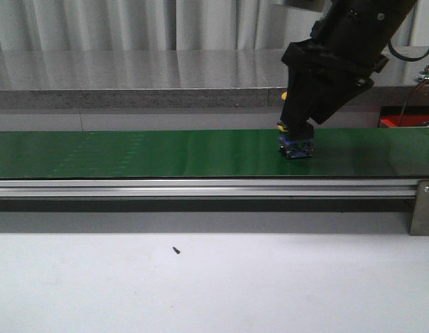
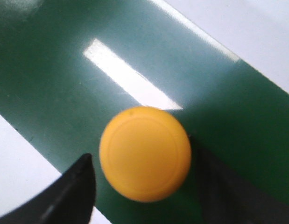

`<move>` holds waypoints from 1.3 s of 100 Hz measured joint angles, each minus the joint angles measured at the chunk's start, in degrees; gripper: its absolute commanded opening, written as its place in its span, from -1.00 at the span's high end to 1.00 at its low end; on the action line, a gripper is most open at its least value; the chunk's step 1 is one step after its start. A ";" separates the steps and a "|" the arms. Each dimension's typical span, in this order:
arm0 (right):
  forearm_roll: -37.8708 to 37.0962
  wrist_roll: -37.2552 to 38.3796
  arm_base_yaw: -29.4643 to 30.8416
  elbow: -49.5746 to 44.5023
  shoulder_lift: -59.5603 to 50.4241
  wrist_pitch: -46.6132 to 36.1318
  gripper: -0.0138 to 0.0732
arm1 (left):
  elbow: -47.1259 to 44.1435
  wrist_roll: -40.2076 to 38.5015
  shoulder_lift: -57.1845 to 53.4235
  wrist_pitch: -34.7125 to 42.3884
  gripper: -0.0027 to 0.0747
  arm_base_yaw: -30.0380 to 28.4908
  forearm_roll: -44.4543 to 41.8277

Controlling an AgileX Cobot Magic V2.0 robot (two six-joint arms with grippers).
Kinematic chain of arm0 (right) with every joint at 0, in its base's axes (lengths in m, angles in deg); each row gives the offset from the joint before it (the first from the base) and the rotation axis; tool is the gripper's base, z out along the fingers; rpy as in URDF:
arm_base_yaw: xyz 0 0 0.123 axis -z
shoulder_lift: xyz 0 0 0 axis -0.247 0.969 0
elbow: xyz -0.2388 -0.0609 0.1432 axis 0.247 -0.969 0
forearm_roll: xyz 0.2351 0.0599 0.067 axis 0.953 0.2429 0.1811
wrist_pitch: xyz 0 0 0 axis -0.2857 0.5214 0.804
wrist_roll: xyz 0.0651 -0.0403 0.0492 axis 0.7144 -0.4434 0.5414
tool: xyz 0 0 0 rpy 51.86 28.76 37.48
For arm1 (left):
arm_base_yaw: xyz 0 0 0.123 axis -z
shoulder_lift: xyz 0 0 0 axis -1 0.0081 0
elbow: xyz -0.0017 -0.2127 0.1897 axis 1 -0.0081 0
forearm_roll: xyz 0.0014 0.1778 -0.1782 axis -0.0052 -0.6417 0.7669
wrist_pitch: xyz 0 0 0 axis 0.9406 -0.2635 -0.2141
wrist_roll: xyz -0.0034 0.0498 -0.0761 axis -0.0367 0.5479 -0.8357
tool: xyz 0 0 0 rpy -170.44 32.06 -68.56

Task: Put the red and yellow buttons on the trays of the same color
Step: 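Lower the right gripper and grasp the last yellow button at the conveyor end, then carry the yellow button into the yellow tray and open the right gripper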

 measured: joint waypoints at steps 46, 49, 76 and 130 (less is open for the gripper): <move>0.32 0.84 0.70 -0.83 -2.20 -0.85 0.38 | 0.00 0.00 0.00 0.00 0.98 0.00 0.00; 0.32 0.84 1.40 -1.30 -3.04 -0.76 0.38 | 0.00 0.00 0.00 0.00 0.98 0.00 0.00; -0.88 0.97 10.63 -7.45 -12.06 -0.06 0.38 | 0.00 0.00 0.00 0.00 0.98 0.00 0.00; -3.33 1.01 36.52 -27.19 -20.51 -6.86 0.38 | 0.00 0.00 0.00 0.00 0.98 0.00 0.00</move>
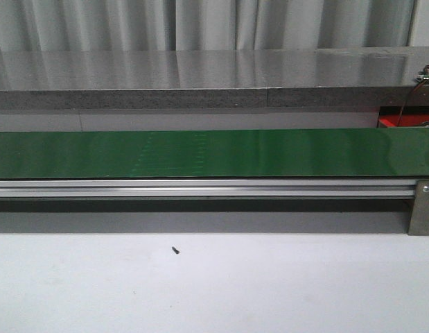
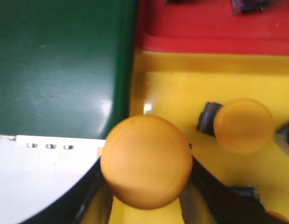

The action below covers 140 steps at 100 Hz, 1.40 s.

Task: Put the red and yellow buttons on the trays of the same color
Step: 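Carry the yellow button into the yellow tray and open the right gripper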

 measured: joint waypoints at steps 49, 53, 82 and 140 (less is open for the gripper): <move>0.82 0.09 2.72 -12.86 0.00 -13.52 0.38 | 0.00 0.00 0.00 0.00 0.98 0.00 0.00; 1.07 0.09 2.72 -13.24 0.00 -14.53 0.38 | 0.00 0.00 0.00 0.00 0.98 0.00 0.00; 1.43 0.09 2.72 -13.63 0.00 -15.64 -0.35 | 0.00 0.00 0.00 0.00 0.98 0.00 0.00; 3.45 0.09 1.45 -12.48 -10.27 -11.84 -0.40 | 0.00 0.00 0.00 0.00 0.98 0.00 0.00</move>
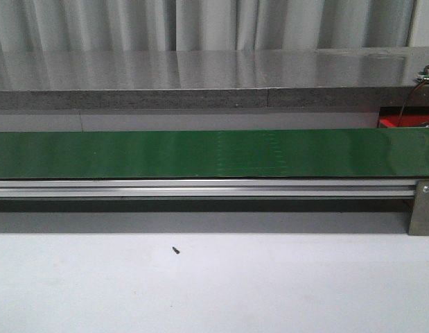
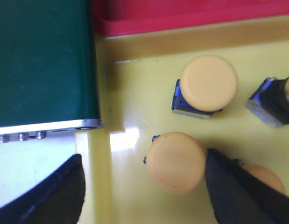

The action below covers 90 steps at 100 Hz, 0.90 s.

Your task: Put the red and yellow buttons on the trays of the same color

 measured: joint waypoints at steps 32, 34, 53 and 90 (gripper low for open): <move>-1.34 0.00 -12.86 0.10 -9.90 1.20 0.76 | 0.00 0.00 0.00 0.00 0.98 0.00 0.00; -1.22 0.00 -13.25 0.10 -10.51 1.32 0.83 | 0.00 0.00 0.00 0.00 0.98 0.00 0.00; 1.11 0.00 -17.94 0.10 -15.25 1.65 0.84 | 0.00 0.00 0.00 0.00 0.98 0.00 0.00; 8.43 0.00 -23.08 -6.39 -29.08 -1.40 0.84 | 0.00 0.00 0.00 0.00 0.98 0.00 0.00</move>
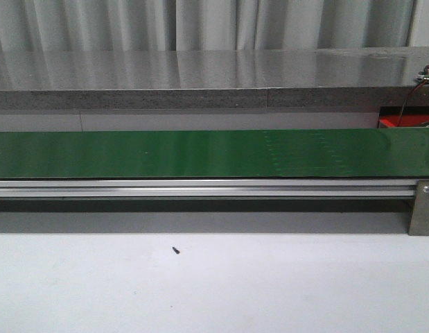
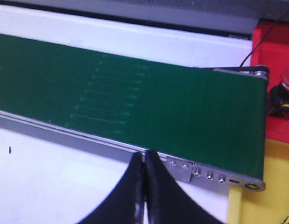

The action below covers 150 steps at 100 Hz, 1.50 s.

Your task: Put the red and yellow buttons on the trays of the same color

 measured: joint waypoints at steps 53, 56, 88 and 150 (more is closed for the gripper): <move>0.62 0.00 -0.13 -8.69 -19.09 -5.72 0.84 | 0.00 0.00 0.00 0.00 0.98 0.00 0.00; 0.62 0.00 -0.13 -9.21 -19.66 -5.77 0.84 | 0.00 0.00 0.00 0.00 0.98 0.00 0.00; 0.96 0.00 -0.13 -15.04 -27.93 -9.07 0.84 | 0.00 0.08 0.00 0.00 0.98 0.00 0.00; -28.20 30.50 -0.13 -30.43 -43.20 -16.21 0.84 | 0.00 0.08 0.00 -0.11 0.98 0.00 0.00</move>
